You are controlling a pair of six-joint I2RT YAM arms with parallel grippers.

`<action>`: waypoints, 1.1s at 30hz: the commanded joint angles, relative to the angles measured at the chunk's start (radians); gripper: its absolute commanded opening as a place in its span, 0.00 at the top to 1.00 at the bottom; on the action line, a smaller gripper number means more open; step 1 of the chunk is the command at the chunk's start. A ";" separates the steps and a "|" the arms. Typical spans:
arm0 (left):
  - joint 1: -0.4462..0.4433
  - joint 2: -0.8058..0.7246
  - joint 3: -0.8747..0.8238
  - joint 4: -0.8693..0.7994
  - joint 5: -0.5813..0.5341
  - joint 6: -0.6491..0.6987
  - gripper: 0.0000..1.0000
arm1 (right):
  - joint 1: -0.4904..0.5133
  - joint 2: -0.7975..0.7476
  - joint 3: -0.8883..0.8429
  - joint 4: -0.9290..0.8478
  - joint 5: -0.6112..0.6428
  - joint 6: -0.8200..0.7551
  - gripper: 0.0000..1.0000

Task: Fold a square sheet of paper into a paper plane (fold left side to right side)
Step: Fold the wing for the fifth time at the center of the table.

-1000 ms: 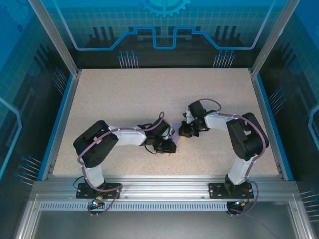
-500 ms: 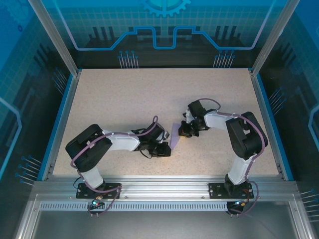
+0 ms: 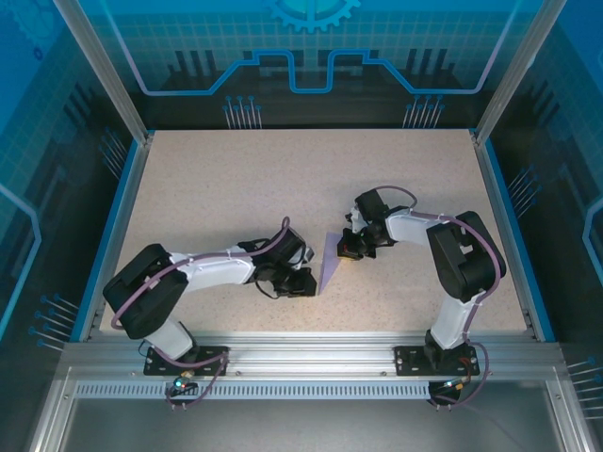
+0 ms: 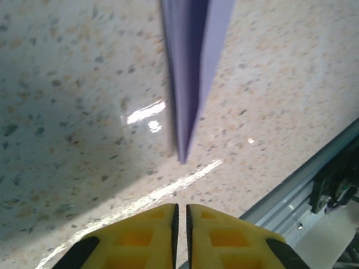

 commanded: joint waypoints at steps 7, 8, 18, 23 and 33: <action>0.005 0.150 0.171 0.012 0.026 0.086 0.80 | 0.007 0.049 -0.036 -0.060 0.114 -0.011 1.00; 0.006 0.165 0.178 0.018 0.025 0.086 0.79 | 0.007 0.046 -0.037 -0.058 0.116 -0.009 1.00; 0.040 0.241 0.122 0.061 -0.012 0.026 0.83 | 0.007 -0.034 -0.069 0.046 0.063 -0.004 1.00; 0.040 0.244 0.102 0.061 -0.003 0.005 0.89 | 0.006 -0.141 -0.112 0.120 0.036 -0.003 1.00; 0.041 0.233 0.067 0.078 -0.006 -0.020 1.00 | 0.058 -0.307 -0.252 0.217 -0.026 0.068 1.00</action>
